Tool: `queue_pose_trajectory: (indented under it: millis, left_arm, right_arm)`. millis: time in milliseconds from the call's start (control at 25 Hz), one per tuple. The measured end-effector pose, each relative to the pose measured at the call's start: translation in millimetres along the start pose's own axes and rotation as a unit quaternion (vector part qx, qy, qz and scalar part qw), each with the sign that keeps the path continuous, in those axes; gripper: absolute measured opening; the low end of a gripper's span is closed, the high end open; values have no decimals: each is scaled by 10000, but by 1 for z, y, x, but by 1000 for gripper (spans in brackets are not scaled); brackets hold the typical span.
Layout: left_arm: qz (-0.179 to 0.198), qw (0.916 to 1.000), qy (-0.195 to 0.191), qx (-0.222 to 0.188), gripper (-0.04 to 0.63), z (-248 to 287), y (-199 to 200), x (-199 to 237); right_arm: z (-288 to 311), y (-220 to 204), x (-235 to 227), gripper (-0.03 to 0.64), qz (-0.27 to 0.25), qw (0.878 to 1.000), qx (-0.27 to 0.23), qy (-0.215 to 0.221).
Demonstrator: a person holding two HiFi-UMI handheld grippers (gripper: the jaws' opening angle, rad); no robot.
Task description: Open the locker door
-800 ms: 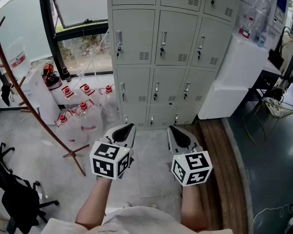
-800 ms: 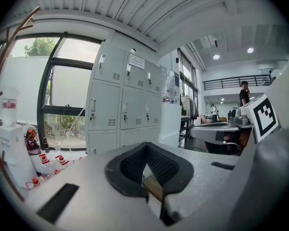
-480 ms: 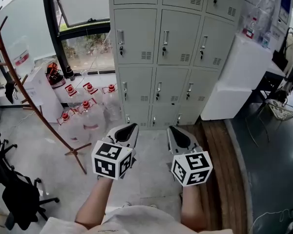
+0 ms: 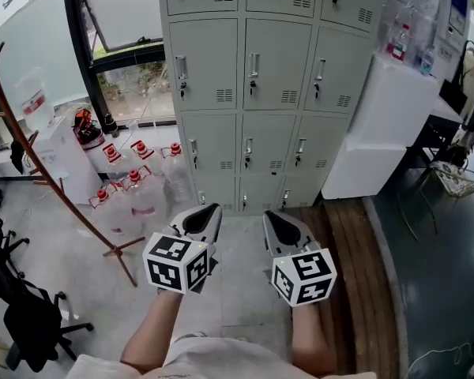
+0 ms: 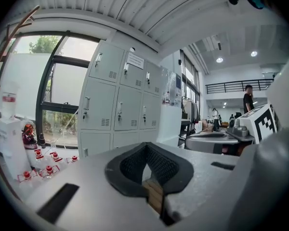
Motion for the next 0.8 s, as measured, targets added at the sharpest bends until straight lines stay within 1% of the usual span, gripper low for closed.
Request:
queue_pose_trajectory:
  millis: [160,280,440,640,800]
  left_arm:
    - [-43,9999,-106,-42,6,10,-1,-20]
    - [5,9999,-122,-32,6,19,-1,-26]
    - [-39,9997,-226,-17,6,32,-1,-30]
    - [-85,9995,-293,59,6,56,-4,-19]
    - [-81,9992,-371,82,6,83,-2,0]
  right_arm:
    - [-9,-6,-15,0,44,10000,16,13]
    - [-9,-9,-22,1,24,10000,68,31]
    - [-5,-12,-33,0,47,9999,89,30]
    - [17,-16,-45,0,21,9998,168,60]
    - [46,-15,-55,0,-25,9998,205,59]
Point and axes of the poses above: the fingertips, and each gripper's own axes: z forward along the fingers, x to its left, y out of its top, the point moved 3 cm from there along -z, backward along the fingers, and after that the axes turned 9 degrees about y, right-handed, at the moved point
